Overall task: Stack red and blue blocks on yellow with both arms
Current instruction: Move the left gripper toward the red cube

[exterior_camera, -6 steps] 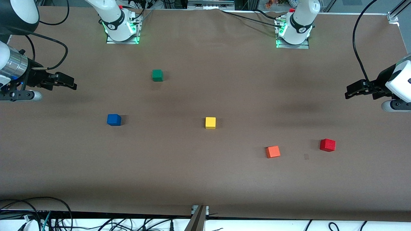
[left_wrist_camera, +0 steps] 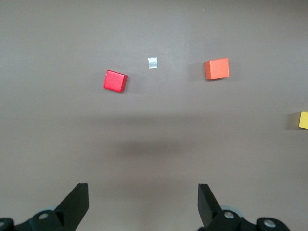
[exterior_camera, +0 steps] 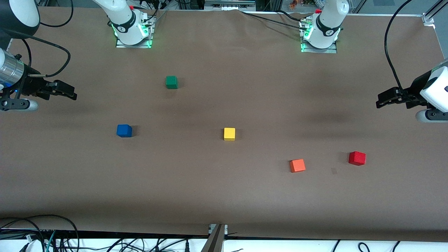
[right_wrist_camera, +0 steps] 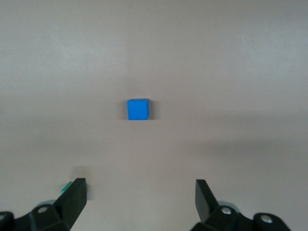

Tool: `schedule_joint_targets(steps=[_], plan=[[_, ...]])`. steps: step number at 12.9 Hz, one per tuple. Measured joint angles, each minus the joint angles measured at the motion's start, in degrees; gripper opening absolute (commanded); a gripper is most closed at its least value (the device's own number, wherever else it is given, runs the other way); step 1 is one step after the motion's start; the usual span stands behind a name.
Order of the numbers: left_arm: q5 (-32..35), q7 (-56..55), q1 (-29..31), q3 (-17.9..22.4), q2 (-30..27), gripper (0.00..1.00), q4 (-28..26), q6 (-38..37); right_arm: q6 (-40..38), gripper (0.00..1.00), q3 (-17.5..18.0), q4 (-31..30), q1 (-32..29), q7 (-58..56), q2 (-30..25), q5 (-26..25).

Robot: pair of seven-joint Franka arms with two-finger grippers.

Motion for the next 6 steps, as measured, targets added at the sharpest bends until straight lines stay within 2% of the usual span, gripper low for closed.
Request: schedule_joint_targets(steps=[4, 6], plan=[[0.01, 0.0, 0.78, 0.24, 6.27, 1.0, -0.23, 0.77, -0.01, 1.0, 0.01, 0.26, 0.02, 0.0, -0.01, -0.05], [0.36, 0.1, 1.94, 0.42, 11.41, 1.0, -0.41, 5.11, -0.02, 1.0, 0.01, 0.3, 0.03, 0.0, -0.02, -0.06]])
